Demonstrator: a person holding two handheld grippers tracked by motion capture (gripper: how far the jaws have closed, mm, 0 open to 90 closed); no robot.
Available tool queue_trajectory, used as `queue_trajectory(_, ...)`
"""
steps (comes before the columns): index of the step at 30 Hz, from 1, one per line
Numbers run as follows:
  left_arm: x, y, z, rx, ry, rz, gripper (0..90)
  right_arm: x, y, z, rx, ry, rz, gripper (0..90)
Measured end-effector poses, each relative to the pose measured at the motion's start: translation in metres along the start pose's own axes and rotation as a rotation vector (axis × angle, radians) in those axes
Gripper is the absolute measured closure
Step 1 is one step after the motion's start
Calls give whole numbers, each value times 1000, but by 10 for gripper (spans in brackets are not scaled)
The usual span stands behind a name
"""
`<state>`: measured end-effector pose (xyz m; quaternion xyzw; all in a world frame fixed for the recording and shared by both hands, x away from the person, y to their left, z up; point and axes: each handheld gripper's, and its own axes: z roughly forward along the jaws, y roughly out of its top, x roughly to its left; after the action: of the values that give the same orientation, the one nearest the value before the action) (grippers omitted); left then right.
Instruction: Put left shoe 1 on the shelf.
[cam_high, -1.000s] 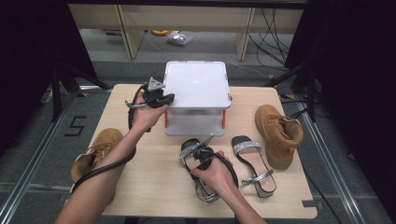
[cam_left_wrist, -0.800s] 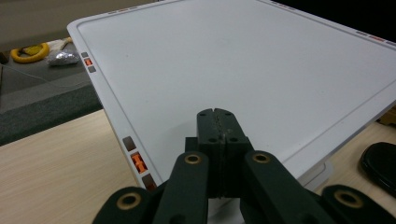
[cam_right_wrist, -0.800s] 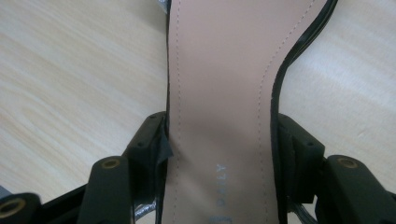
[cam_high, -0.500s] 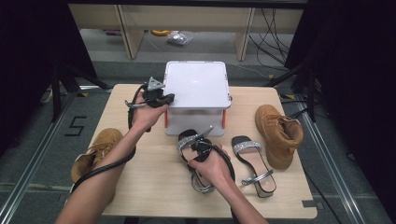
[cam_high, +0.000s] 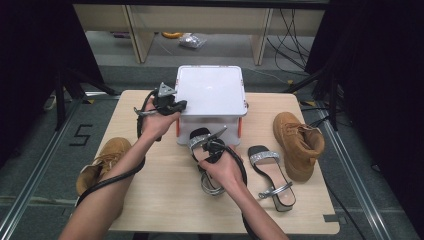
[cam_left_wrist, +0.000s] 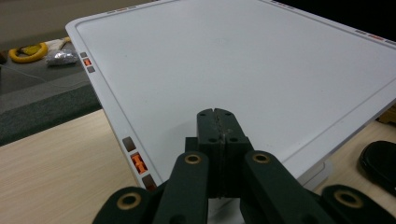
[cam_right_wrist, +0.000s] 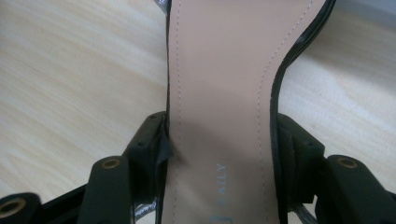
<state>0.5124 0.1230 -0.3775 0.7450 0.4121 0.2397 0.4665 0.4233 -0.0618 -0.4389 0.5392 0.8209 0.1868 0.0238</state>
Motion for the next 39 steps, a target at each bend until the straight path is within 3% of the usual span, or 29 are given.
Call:
queue_trajectory(4,0,0,0,1,1,2,896,-1,6,1,-16,-1,6,434)
queue_trajectory(5,0,0,0,-2,-2,-2,896,0,9,2,-21,-7,29,434)
queue_trajectory(9,1,0,0,-1,-7,-1,896,-1,13,3,-30,-6,21,434)
queue_trajectory(10,2,0,-1,16,-7,19,896,2,17,3,-37,-8,38,434)
queue_trajectory(17,1,0,0,1,-6,2,897,5,30,8,-52,-7,14,434)
queue_trajectory(22,2,1,-1,12,-8,13,896,11,38,10,-62,7,51,434)
queue_trajectory(24,2,1,0,11,-9,10,896,10,39,12,-81,-2,34,434)
queue_trajectory(25,2,1,0,12,-9,10,897,13,41,12,-77,-2,57,434)
queue_trajectory(30,1,2,0,11,-9,6,896,15,45,18,-74,10,63,434)
queue_trajectory(32,1,1,0,7,-13,3,897,12,45,23,-89,-6,33,434)
queue_trajectory(37,1,2,0,10,-10,7,897,11,47,30,-78,-8,51,434)
queue_trajectory(38,1,2,0,10,-9,8,897,11,47,34,-75,-16,74,434)
queue_trajectory(39,1,2,0,10,-9,8,897,10,47,36,-81,-18,57,434)
